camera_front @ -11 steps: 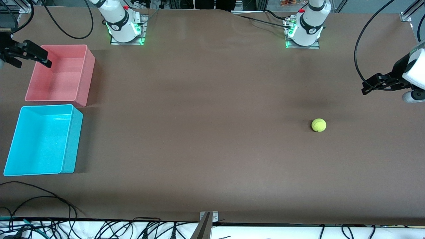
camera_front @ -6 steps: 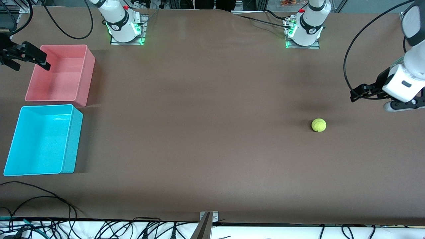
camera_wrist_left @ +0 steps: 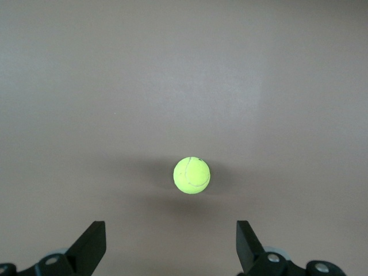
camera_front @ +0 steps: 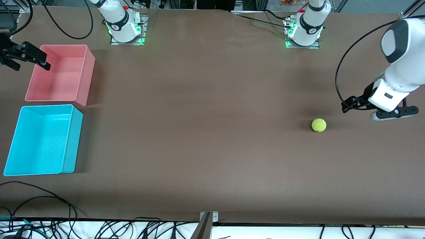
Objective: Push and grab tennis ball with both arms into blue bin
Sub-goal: 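Move the left gripper down beside the tennis ball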
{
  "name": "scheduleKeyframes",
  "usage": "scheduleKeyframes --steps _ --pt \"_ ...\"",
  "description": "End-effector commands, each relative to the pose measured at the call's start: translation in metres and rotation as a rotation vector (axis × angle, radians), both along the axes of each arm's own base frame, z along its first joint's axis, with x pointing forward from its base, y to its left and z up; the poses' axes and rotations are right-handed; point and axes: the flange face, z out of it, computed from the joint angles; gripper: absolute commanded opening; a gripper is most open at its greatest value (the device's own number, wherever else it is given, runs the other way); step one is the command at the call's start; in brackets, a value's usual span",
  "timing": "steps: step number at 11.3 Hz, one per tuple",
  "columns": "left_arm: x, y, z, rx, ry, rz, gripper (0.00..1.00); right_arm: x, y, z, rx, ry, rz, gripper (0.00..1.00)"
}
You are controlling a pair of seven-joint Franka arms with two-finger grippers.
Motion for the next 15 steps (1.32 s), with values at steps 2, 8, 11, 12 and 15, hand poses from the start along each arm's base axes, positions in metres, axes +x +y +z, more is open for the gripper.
scheduleKeyframes --steps 2,8,11,12,15 --pt "-0.007 0.002 -0.037 -0.007 -0.020 0.002 1.00 0.001 0.003 0.004 0.018 -0.010 -0.010 1.00" --pt "-0.008 0.003 -0.075 -0.006 -0.032 0.001 1.00 0.000 0.002 0.004 0.018 -0.007 -0.012 1.00" --pt "-0.013 0.008 -0.095 0.006 -0.032 -0.062 0.46 0.000 0.002 0.004 0.018 -0.007 -0.012 1.00" --pt "-0.013 0.009 -0.096 0.010 -0.025 -0.170 0.31 0.000 0.002 0.003 0.018 -0.004 -0.010 1.00" --pt "-0.019 0.021 -0.104 0.009 0.014 -0.545 0.00 0.000 0.002 0.003 0.016 -0.001 -0.010 1.00"
